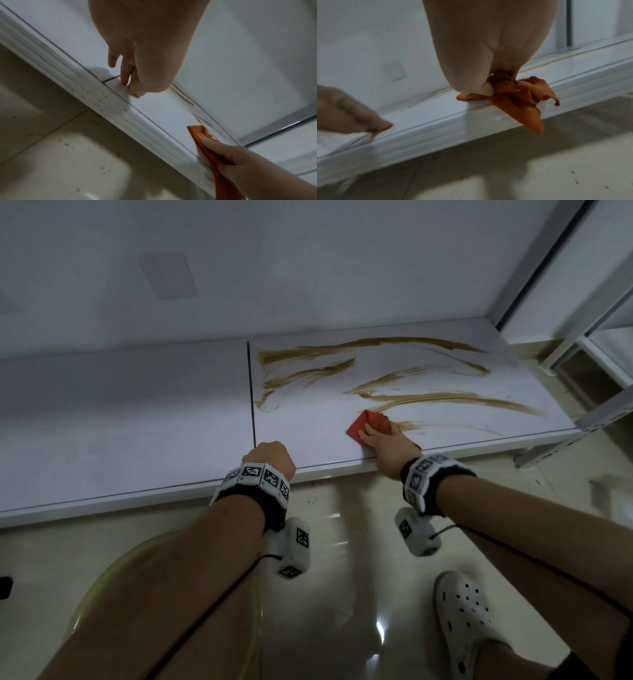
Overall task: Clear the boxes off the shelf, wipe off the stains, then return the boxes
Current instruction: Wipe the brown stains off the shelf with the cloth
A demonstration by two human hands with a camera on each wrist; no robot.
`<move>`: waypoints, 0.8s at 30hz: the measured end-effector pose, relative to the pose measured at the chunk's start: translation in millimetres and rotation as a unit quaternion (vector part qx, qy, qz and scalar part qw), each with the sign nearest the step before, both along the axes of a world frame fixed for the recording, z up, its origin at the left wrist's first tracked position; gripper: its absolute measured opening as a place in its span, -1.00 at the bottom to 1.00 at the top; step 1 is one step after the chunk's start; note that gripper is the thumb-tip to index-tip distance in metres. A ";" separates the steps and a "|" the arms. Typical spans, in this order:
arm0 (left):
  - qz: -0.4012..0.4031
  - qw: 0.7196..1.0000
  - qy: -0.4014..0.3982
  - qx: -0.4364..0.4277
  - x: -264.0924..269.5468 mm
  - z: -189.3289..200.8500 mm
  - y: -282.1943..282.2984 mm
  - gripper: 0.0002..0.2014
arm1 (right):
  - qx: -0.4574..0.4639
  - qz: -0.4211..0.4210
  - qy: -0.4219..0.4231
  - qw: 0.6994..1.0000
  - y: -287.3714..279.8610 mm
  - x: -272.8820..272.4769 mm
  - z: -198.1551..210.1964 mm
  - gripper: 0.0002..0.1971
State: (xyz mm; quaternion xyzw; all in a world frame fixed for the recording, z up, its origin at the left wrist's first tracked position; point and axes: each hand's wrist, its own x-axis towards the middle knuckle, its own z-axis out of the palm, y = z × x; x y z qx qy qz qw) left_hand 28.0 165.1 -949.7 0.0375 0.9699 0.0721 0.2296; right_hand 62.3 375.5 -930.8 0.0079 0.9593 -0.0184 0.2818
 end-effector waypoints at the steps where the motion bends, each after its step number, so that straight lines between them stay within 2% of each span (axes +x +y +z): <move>1: 0.001 1.000 -0.002 -0.001 0.7 0.6 1.4 -0.75 | -0.013 0.000 0.008 1.000 -4.2 7.4 -1.6 -0.27; 5: 0.017 1.000 -0.002 -0.005 3.2 3.3 4.7 -0.71 | -0.077 0.040 0.013 0.996 -34.2 10.1 -12.5 -0.30; 8: 0.017 1.000 -0.001 -0.017 5.3 3.2 5.8 -0.82 | -0.072 0.090 0.000 0.993 -62.3 -3.5 -10.9 -0.30; 10: 0.017 1.000 -0.002 -0.019 7.0 4.6 7.5 -0.86 | -0.062 0.093 0.000 0.994 -71.0 -13.1 -12.0 -0.29; 14: 0.017 1.000 0.002 -0.020 7.7 8.1 8.3 -0.83 | -0.069 0.065 0.025 0.995 -60.9 -28.3 -19.1 -0.32; 16: 0.021 1.000 0.009 -0.017 6.5 8.1 9.5 -0.72 | -0.075 0.020 0.033 0.996 -42.3 -30.2 -18.0 -0.33; 18: 0.023 1.000 0.008 -0.007 4.9 8.5 11.6 -0.68 | -0.042 -0.016 0.022 0.999 -15.9 -30.1 -18.5 -0.30; 21: 0.026 1.000 -0.004 -0.005 4.4 8.1 13.1 -0.68 | 0.000 -0.041 0.026 0.999 10.8 -17.2 -16.6 -0.30; 24: 0.031 0.999 -0.007 0.002 5.7 7.9 14.1 -0.68 | -0.030 -0.052 0.039 0.997 9.2 6.9 -16.5 -0.29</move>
